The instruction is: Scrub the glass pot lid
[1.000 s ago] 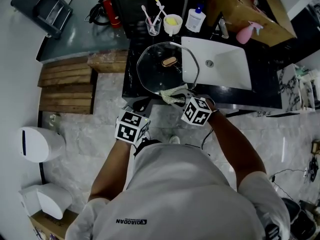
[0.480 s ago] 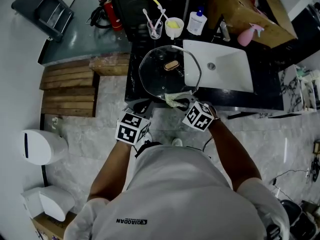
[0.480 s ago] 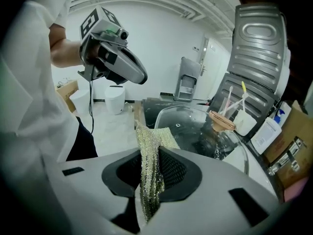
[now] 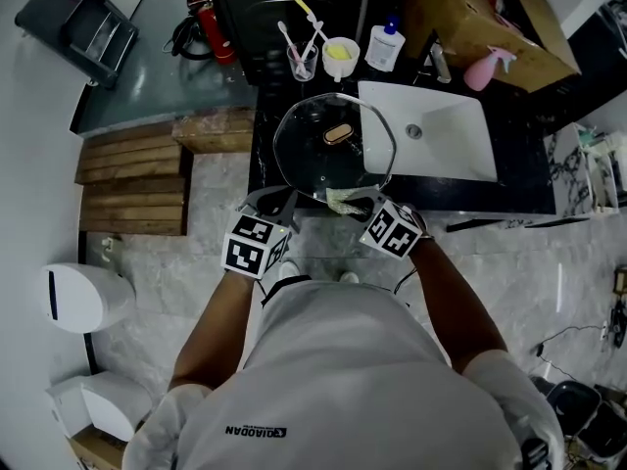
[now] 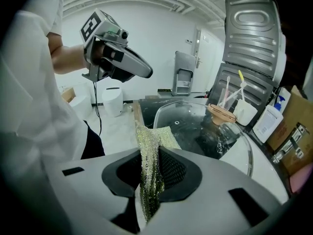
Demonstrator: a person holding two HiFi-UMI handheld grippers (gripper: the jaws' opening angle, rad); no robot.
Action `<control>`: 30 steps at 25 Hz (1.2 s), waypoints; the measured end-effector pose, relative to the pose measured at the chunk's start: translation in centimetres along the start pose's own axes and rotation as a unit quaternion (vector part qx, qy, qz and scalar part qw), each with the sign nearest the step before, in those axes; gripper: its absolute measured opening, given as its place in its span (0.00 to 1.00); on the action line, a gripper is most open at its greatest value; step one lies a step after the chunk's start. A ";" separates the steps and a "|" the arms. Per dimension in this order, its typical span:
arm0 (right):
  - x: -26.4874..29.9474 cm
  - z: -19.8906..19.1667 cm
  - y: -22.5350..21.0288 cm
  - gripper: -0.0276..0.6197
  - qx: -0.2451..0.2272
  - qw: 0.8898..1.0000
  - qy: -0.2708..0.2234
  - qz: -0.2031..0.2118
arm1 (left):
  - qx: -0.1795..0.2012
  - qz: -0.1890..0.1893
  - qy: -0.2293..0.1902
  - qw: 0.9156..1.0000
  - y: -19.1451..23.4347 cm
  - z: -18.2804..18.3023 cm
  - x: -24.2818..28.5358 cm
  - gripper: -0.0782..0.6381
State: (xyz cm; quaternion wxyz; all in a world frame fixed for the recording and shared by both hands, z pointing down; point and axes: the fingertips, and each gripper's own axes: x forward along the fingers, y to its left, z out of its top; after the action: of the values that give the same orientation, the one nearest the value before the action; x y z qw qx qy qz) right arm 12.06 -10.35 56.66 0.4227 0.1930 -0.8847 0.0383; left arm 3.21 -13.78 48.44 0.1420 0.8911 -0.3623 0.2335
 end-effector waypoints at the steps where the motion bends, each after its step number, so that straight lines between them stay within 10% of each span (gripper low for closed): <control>1: 0.0 0.0 0.0 0.18 0.003 1.000 0.001 0.000 | 0.001 -0.001 -0.001 1.000 0.2 0.1 0.0 0.13; 6: -1.0 1.8 -1.6 0.18 0.032 0.999 -0.026 -0.021 | 0.003 -0.006 -0.001 1.000 1.1 0.4 0.3 0.13; 14: -4.9 6.4 -11.6 0.18 0.116 0.974 -0.100 -0.169 | -0.002 -0.005 -0.009 1.000 3.5 1.3 0.5 0.13; 20: -3.9 7.2 -16.5 0.18 0.078 0.967 -0.034 -0.240 | -0.001 -0.011 -0.010 1.000 4.8 1.7 1.0 0.13; 30: -0.8 6.6 -17.1 0.18 0.011 0.971 0.057 -0.232 | -0.011 -0.020 -0.012 1.000 6.3 2.1 1.5 0.13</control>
State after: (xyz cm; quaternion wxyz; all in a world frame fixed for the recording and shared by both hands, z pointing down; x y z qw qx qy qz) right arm 14.12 -27.40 50.19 0.4673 0.3954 -0.7897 -0.0403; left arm 0.33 -19.92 47.93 0.1515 0.8994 -0.3487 0.2157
